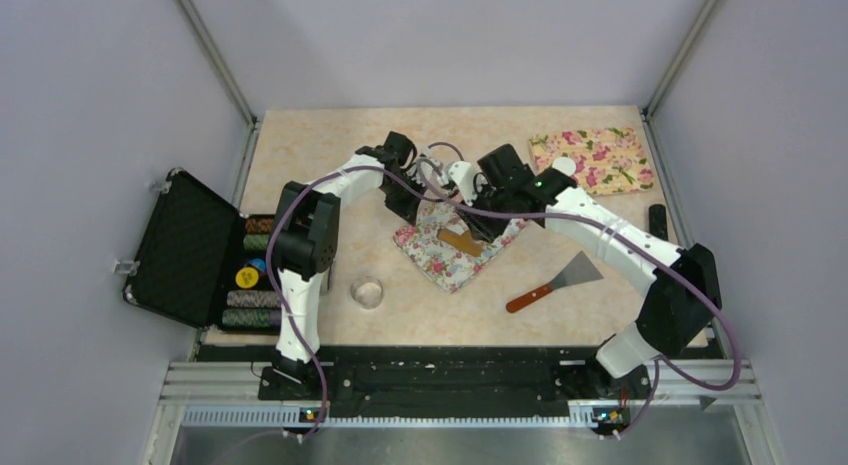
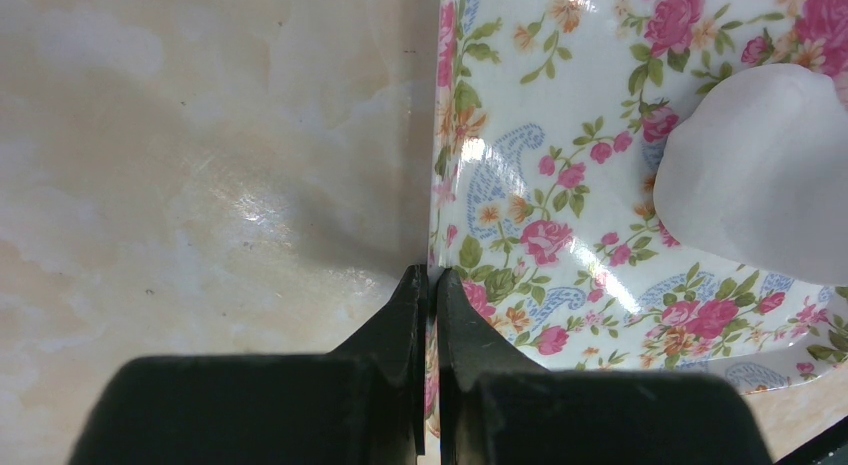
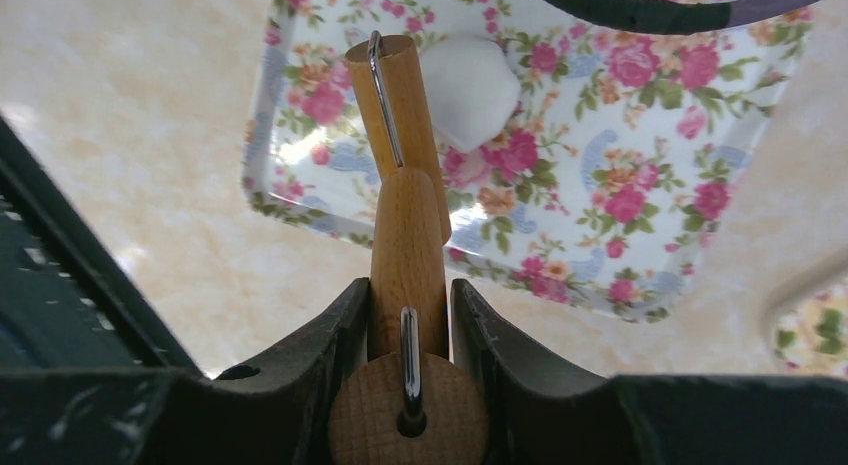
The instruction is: Roll out the dumpling wrappers from the dough
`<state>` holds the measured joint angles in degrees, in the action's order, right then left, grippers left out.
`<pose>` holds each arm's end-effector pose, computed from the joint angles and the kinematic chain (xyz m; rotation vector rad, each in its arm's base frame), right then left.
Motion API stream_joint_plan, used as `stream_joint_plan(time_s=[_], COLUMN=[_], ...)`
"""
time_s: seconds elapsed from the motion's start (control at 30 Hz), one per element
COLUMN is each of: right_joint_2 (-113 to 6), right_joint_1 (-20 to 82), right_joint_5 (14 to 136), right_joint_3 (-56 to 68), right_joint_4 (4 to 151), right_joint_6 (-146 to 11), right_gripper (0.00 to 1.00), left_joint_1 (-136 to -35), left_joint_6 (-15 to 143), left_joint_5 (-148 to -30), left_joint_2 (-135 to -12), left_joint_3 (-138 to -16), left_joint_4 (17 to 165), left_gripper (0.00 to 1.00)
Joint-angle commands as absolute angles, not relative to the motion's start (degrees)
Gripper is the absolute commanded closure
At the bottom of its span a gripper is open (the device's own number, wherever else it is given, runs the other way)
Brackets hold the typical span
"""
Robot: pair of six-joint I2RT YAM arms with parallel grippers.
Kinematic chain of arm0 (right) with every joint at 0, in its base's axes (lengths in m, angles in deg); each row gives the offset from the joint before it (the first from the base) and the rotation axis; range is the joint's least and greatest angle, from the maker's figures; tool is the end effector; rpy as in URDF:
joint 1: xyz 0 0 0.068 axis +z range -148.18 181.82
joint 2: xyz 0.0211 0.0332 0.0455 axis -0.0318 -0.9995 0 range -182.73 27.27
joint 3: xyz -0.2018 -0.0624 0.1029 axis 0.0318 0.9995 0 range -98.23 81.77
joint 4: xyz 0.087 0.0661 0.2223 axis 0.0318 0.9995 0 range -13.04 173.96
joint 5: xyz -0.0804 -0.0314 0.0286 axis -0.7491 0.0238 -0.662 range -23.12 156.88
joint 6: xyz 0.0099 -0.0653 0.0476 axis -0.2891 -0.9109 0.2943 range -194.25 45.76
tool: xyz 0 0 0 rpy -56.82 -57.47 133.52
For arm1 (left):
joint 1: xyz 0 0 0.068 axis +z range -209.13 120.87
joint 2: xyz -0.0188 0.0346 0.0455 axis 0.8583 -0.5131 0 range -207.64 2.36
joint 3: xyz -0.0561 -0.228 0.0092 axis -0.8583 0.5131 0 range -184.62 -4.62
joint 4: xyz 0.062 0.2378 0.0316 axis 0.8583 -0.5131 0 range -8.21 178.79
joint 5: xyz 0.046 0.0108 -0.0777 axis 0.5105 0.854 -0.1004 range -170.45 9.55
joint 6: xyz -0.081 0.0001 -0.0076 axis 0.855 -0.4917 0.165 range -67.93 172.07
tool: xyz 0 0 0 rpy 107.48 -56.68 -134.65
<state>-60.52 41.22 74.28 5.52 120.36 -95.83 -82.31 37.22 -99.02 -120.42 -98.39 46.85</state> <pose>0.2506 0.2175 0.2329 -1.3345 2.1641 0.2869 0.3756 -0.1854 0.1101 0.9828 2.6166 -0.4895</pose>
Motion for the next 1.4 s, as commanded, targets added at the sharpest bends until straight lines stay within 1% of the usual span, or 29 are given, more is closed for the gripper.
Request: stream_joint_plan(time_s=[0.0, 0.17, 0.4, 0.67, 0.77, 0.97, 1.13, 1.37], right_joint_2=[-60.5, -63.4, -68.2, -70.6, -70.1, -67.9, -67.2, -63.4], right_joint_1=[36.5, 32.1, 29.1, 26.8, 25.8, 25.4, 24.5, 24.1], right_joint_5=[89.7, 96.6, 99.8, 103.3, 104.9, 104.4, 104.6, 103.6], right_joint_3=[-0.8, -3.1, -4.6, -5.1, -3.9, 1.2, 2.3, 5.6], right_joint_4=[119.7, 119.6, 118.8, 118.8, 118.9, 117.5, 117.7, 117.6], right_joint_6=[-83.6, -77.1, -72.0, -69.1, -68.0, -67.5, -67.6, -68.7], right_gripper=[1.0, 1.0, 1.0, 1.0, 1.0, 1.0, 1.0, 1.0], left_joint_1=[-82.2, -82.2, -82.2, -82.1, -82.2, -82.1, -82.1, -82.2], left_joint_6=[37.5, 37.5, 37.5, 37.5, 37.5, 37.5, 37.5, 37.4], left_joint_5=[-96.9, -96.9, -96.9, -97.0, -97.0, -97.0, -97.0, -97.1], left_joint_2=[-122.1, -122.2, -122.2, -122.1, -122.2, -122.3, -122.3, -122.2], left_joint_3=[-98.7, -98.7, -98.7, -98.8, -98.8, -98.8, -98.9, -98.8], left_joint_4=[47.7, 47.7, 47.6, 47.6, 47.6, 47.5, 47.5, 47.5], left_gripper=[1.0, 1.0, 1.0, 1.0, 1.0, 1.0, 1.0, 1.0])
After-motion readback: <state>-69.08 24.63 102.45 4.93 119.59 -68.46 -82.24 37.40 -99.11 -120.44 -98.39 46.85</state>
